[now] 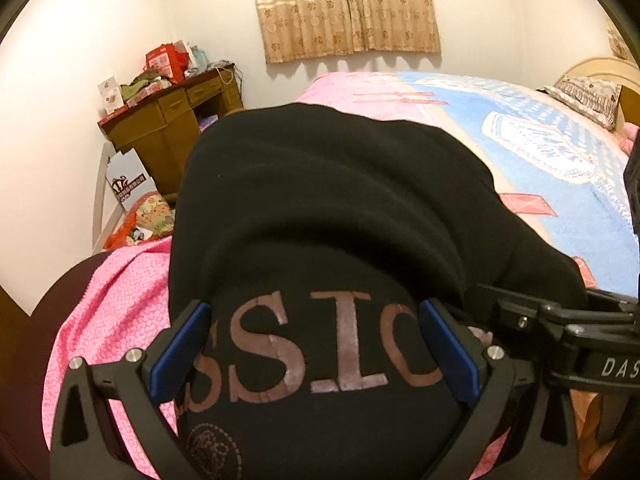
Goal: Fold large clothes
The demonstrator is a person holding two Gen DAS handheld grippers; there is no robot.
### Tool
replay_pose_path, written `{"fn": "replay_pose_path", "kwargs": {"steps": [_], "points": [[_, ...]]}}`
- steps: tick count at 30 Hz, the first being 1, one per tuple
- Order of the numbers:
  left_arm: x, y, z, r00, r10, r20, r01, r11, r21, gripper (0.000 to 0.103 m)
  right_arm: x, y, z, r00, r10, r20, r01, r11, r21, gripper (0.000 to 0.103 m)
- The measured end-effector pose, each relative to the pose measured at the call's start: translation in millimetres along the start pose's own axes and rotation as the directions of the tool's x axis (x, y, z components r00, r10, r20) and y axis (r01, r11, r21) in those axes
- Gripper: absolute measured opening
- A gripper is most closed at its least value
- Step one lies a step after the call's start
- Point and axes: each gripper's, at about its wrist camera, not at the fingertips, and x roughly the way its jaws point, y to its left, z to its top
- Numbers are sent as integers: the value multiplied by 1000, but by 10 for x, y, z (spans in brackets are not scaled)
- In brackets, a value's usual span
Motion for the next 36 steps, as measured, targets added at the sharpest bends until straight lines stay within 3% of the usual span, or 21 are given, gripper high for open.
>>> {"fn": "replay_pose_path", "kwargs": {"steps": [10,13,21,25,31,36], "points": [[-287,58,-96,1000,5,4,-5,1000,-25,103,-150,-71,-136,997,65,-29,-64,996,56,76],[-411,79,-122,1000,-9,17,10,1000,-22,103,-238,-69,-168,998,68,-8,-68,996,55,76],[-624,156,-72,995,57,80,-56,998,-7,103,-579,-10,-140,986,115,123,-122,991,52,76],[-685,358,-122,992,53,115,-46,997,-56,103,-665,-36,-88,987,92,133,-100,993,56,78],[-726,610,-192,990,43,135,-23,989,-146,103,-900,-80,-93,975,120,186,-131,990,50,85],[-590,659,-117,993,78,91,-60,981,-187,103,-923,45,-31,980,96,174,-95,995,-14,86]]}}
